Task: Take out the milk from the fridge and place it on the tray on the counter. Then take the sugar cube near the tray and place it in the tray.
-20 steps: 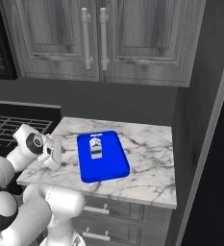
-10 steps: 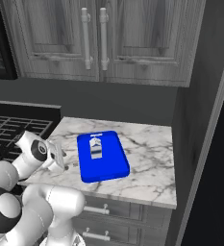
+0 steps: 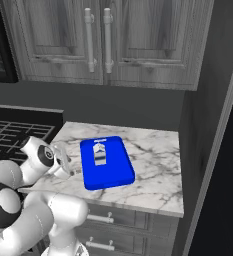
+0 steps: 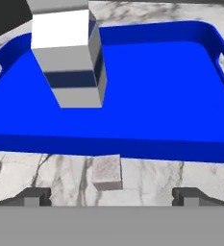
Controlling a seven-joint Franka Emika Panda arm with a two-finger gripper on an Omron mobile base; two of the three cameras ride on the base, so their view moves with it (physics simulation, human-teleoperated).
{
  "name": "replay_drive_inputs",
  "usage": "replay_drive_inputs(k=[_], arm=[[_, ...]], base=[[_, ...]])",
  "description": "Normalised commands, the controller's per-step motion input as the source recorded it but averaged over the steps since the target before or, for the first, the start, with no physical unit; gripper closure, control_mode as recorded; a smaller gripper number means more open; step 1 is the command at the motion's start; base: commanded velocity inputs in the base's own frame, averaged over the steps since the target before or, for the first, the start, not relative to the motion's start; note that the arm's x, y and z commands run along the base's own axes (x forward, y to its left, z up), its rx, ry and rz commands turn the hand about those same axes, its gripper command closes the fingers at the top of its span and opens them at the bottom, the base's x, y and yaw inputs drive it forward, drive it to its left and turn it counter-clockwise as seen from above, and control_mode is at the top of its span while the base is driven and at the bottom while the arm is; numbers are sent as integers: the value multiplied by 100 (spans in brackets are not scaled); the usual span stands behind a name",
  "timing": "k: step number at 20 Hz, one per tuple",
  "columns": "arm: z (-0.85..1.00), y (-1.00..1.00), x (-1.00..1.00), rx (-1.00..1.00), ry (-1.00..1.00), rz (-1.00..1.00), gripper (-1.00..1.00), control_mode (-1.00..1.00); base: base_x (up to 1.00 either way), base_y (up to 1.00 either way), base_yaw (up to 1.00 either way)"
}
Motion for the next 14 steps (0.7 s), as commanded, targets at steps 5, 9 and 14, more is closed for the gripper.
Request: replay_drive_inputs(k=[5,9,14], arm=[[-18,0,15,0,4,0,-100,-100],[-11,-5,6,0,0,0,-100,-100],[-5,0,11,0,0,0,-100,-100]], base=[[0,0,0],[0,0,0],[0,0,0]])
